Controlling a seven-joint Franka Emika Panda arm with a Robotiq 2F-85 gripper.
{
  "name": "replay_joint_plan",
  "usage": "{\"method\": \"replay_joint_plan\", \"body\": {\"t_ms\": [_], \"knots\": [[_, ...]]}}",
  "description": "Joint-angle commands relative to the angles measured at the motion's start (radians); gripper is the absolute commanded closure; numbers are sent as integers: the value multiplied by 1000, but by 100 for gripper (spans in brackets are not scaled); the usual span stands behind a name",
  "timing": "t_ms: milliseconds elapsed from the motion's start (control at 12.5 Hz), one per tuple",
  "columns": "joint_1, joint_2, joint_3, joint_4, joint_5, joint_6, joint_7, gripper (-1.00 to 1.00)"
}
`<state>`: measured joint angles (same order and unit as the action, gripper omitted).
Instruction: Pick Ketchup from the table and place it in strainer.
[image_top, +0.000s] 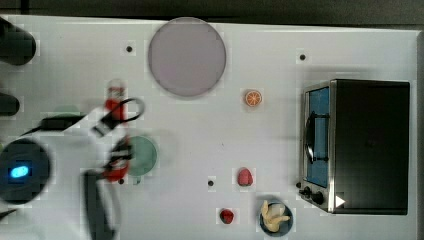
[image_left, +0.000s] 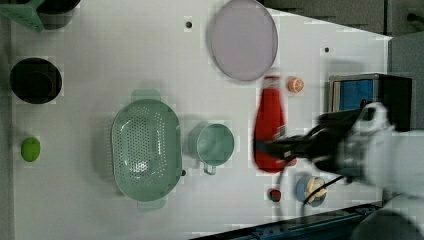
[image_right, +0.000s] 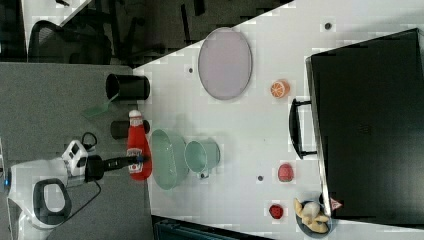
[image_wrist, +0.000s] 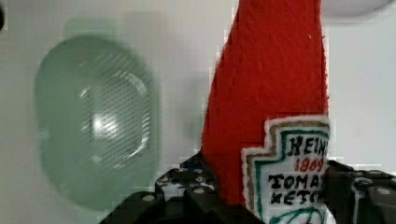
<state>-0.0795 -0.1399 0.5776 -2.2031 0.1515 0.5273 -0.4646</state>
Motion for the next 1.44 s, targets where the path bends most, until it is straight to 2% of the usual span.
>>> {"method": "replay_joint_plan", "body": {"t_ms": [80,400,720,800,1040,1200,1440], "knots": [[37,70,109,0,8,60,252,-29],[43,213,218,0,-8,251,472,-29],[54,371,229,-4,-131,374,527,-29],[54,410,227,-4,-150,399,530,-37],[60,510,224,-5,-159,451,543,-98],[62,526,224,-3,-159,478,544,-100],[36,457,224,-1,-152,470,565,-100]]}}
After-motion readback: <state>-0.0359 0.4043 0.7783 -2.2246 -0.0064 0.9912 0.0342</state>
